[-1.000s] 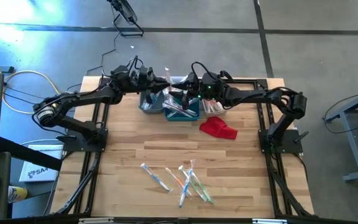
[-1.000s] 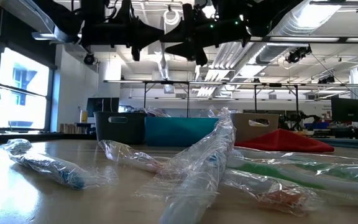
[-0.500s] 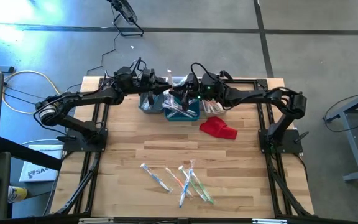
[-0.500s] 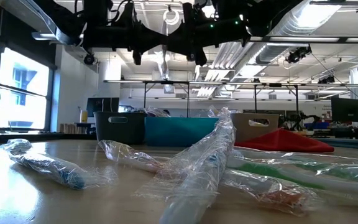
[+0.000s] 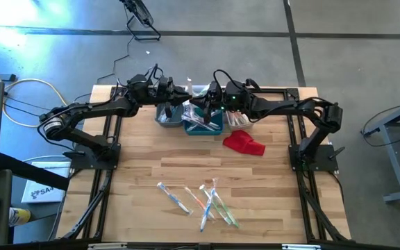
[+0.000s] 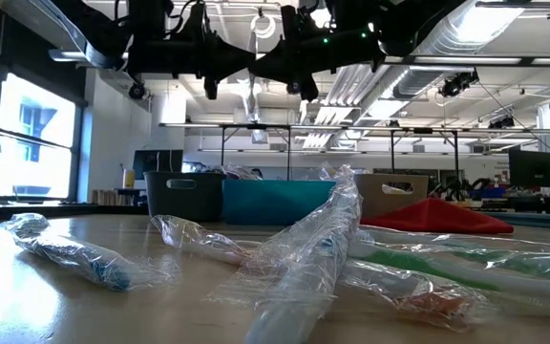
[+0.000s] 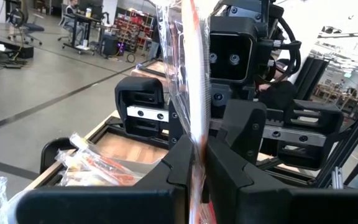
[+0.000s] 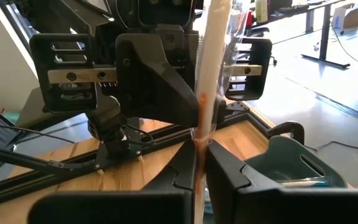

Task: Pick & Place Toothbrushes
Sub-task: Put the left orange toothbrush into the white bin

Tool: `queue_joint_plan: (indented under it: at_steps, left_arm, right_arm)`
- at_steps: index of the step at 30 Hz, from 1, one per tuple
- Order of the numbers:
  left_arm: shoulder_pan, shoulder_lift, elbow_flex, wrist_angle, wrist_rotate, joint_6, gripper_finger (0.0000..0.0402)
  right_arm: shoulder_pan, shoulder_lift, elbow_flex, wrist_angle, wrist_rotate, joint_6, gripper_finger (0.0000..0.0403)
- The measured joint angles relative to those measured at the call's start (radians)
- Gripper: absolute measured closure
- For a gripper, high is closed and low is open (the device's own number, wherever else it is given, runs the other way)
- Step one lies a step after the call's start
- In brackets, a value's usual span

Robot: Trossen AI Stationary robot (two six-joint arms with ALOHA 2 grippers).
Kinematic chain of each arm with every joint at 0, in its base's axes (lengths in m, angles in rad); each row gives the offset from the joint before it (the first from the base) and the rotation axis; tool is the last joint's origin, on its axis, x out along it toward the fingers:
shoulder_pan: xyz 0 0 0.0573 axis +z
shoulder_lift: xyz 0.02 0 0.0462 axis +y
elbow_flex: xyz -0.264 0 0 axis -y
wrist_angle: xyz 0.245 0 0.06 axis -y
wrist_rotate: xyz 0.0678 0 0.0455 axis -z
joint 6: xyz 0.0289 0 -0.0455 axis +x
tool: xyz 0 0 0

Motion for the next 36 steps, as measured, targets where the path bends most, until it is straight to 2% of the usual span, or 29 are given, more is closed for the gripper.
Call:
queue_joint_plan:
  at_steps: [7, 11, 14, 19, 23, 30, 36]
  left_arm:
    - [0.0, 0.0, 0.0, -0.002, -0.012, 0.0, 0.037]
    - [-0.001, 0.0, 0.0, -0.008, -0.05, 0.0, 0.0353]
    - [0.0, 0.0, 0.0, -0.017, -0.057, 0.003, 0.0324]
    - [0.0, 0.0, 0.0, -0.025, -0.061, 0.004, 0.0253]
    - [0.011, -0.009, 0.0, -0.022, -0.065, 0.026, 0.0209]
    - [0.097, -0.038, 0.0, -0.035, -0.007, -0.033, 0.0192]
    - [0.155, -0.04, 0.0, -0.081, 0.031, -0.102, 0.0192]
  right_arm:
    - [0.0, 0.0, 0.0, 0.0, 0.001, 0.0, 0.0395]
    - [-0.002, 0.0, 0.0, -0.001, 0.008, 0.0, 0.0395]
    - [-0.009, 0.0, 0.0, -0.001, -0.001, 0.0, 0.0397]
    - [-0.012, 0.0, 0.0, -0.001, -0.003, 0.004, 0.0397]
    - [-0.023, -0.001, 0.0, -0.024, 0.026, 0.0, 0.0397]
    - [-0.075, -0.099, 0.001, -0.214, 0.083, -0.039, 0.0397]
    - [-0.1, -0.266, 0.001, -0.471, 0.207, -0.113, 0.0397]
